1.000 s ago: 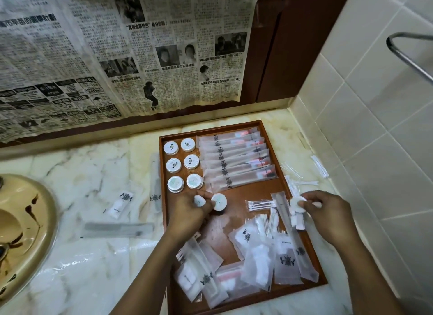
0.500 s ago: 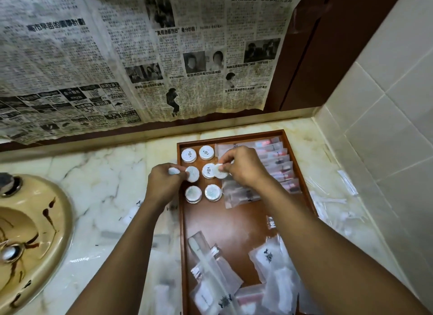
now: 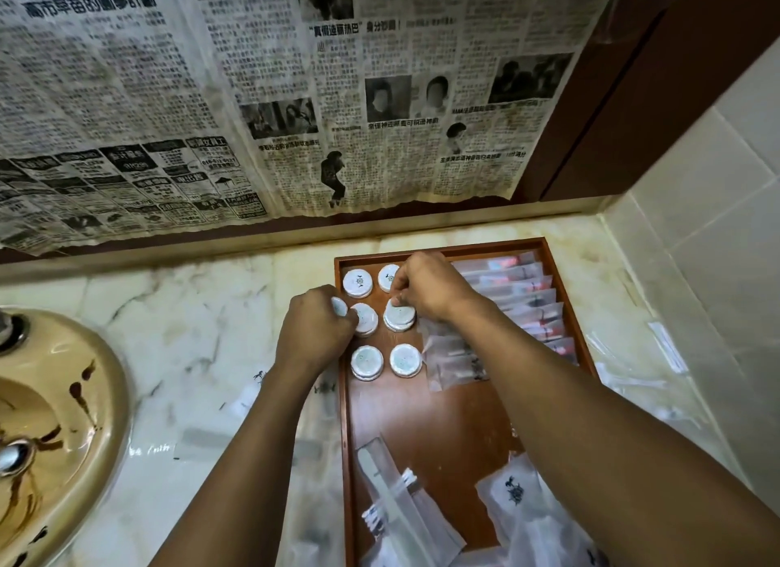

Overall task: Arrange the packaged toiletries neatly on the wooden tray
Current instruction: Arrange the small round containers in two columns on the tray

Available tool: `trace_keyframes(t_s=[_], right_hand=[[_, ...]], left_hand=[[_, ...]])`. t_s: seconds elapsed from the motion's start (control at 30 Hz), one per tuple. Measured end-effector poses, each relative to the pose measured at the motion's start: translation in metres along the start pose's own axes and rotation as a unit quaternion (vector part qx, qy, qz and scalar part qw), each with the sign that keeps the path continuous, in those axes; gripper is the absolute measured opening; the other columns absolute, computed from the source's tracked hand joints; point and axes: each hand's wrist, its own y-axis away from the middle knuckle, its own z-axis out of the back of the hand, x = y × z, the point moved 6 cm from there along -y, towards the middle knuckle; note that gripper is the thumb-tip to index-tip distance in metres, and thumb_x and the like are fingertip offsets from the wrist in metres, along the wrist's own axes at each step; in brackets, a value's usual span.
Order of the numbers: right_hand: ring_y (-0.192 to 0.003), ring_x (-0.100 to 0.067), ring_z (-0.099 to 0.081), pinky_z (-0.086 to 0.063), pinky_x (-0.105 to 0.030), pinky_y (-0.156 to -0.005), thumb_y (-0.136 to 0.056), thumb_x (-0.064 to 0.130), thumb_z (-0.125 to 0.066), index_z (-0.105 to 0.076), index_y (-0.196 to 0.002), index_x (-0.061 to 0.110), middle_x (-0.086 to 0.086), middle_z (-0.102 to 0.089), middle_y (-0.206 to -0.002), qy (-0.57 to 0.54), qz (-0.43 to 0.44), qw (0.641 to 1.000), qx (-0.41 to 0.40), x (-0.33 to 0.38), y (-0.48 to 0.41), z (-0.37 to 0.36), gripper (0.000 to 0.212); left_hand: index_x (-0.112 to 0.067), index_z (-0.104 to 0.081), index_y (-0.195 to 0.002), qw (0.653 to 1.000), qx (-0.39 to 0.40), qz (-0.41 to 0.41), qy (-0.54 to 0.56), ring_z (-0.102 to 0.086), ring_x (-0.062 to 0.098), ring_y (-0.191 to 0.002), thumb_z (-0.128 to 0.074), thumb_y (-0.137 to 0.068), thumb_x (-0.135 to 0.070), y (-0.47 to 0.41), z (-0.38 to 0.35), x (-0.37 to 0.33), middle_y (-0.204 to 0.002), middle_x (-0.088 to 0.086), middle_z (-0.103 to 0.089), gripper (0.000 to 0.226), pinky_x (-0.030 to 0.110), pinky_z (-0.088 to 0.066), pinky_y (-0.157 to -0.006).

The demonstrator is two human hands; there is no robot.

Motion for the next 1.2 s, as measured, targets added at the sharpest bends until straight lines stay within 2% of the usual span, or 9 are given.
trace_keyframes(t_s=[0.17,0.33,0.43,0.57,0.7,0.77,0.9,1.03,1.2], right_hand=[[-0.09,-0.022,-0.069,-0.058,-0.037,-0.082,-0.079,0.013,-0.083,-0.078,-0.088,0.015,-0.006,-0.074,-0.096,0.043,0.014,0.999,0.0,0.003,0.0,-0.002,0.011],[-0.094,-0.023,-0.068,-0.057,-0.037,-0.085,-0.076,0.013,-0.085,-0.078,-0.09,0.017,-0.007,-0.073,-0.101,0.044,0.014,0.999,0.006,0.002,-0.002,-0.002,0.016],[-0.097,-0.017,-0.067,-0.055,-0.031,-0.087,-0.079,0.017,-0.084,-0.078,-0.092,0.018,-0.003,-0.074,-0.102,-0.02,-0.002,1.0,-0.006,-0.003,0.0,0.005,0.015],[-0.086,-0.01,-0.066,-0.053,-0.023,-0.079,-0.087,0.012,-0.077,-0.078,-0.095,0.015,0.003,-0.073,-0.093,-0.174,-0.042,0.984,-0.013,-0.015,0.006,0.019,0.009],[-0.083,-0.014,-0.065,-0.06,-0.037,-0.086,-0.087,-0.001,-0.071,-0.074,-0.107,0.016,0.006,-0.066,-0.088,-0.218,-0.074,0.973,-0.009,-0.023,0.003,0.023,0.026],[-0.082,-0.011,-0.062,-0.056,-0.031,-0.092,-0.085,-0.001,-0.073,-0.073,-0.111,0.016,0.009,-0.064,-0.085,-0.186,-0.069,0.98,-0.034,-0.023,-0.001,0.027,0.031],[-0.074,-0.008,-0.062,-0.057,-0.027,-0.086,-0.079,-0.001,-0.079,-0.076,-0.097,0.019,0.007,-0.067,-0.08,-0.176,-0.072,0.979,-0.069,-0.021,-0.009,0.033,0.027],[-0.077,-0.011,-0.069,-0.06,-0.03,-0.08,-0.079,0.004,-0.081,-0.078,-0.089,0.015,0.001,-0.073,-0.081,-0.177,-0.067,0.978,-0.083,-0.016,-0.019,0.031,0.016],[-0.071,-0.011,-0.066,-0.055,-0.024,-0.067,-0.077,0.009,-0.085,-0.079,-0.083,0.017,-0.004,-0.075,-0.088,-0.133,-0.062,0.987,-0.066,-0.009,-0.03,0.025,0.012]], left_hand=[[-0.014,-0.061,-0.083,0.999,-0.018,-0.024,-0.036,-0.054,0.022,-0.074,-0.066,-0.084,-0.018,0.001,-0.001,-0.007,-0.08,-0.001,-0.06,0.007,0.029,-0.041,-0.061],[-0.014,-0.062,-0.089,0.998,-0.009,-0.026,-0.056,-0.052,0.021,-0.077,-0.07,-0.084,-0.021,-0.001,-0.006,-0.004,-0.088,0.001,-0.062,0.012,0.029,-0.041,-0.065],[-0.017,-0.063,-0.093,0.999,-0.007,-0.03,-0.024,-0.052,0.017,-0.083,-0.071,-0.085,-0.022,-0.001,-0.007,-0.003,-0.097,0.001,-0.066,0.012,0.027,-0.039,-0.07],[-0.023,-0.06,-0.106,0.993,0.013,0.01,0.12,-0.058,0.016,-0.103,-0.068,-0.088,-0.022,-0.004,-0.008,0.003,-0.115,0.0,-0.061,0.02,0.029,-0.044,-0.085],[-0.028,-0.055,-0.122,0.982,0.075,0.028,0.171,-0.058,0.017,-0.11,-0.051,-0.094,-0.022,-0.006,-0.008,0.004,-0.128,0.004,-0.048,0.028,0.038,-0.05,-0.102],[-0.022,-0.056,-0.126,0.984,0.082,0.007,0.157,-0.057,0.021,-0.109,-0.042,-0.098,-0.015,-0.01,-0.006,0.001,-0.119,0.006,-0.051,0.032,0.038,-0.051,-0.099],[-0.019,-0.057,-0.122,0.973,0.044,0.025,0.223,-0.072,0.019,-0.078,-0.052,-0.1,-0.005,-0.02,-0.003,0.001,-0.096,0.008,-0.069,0.026,0.038,-0.058,-0.075],[-0.018,-0.071,-0.104,0.972,-0.023,0.058,0.228,-0.072,0.015,-0.089,-0.071,-0.092,-0.012,-0.032,0.003,0.01,-0.09,-0.002,-0.073,0.014,0.034,-0.058,-0.086],[-0.017,-0.078,-0.096,0.975,-0.021,0.053,0.216,-0.073,0.011,-0.085,-0.074,-0.09,-0.013,-0.046,-0.002,0.011,-0.086,-0.002,-0.077,0.008,0.031,-0.058,-0.086]])
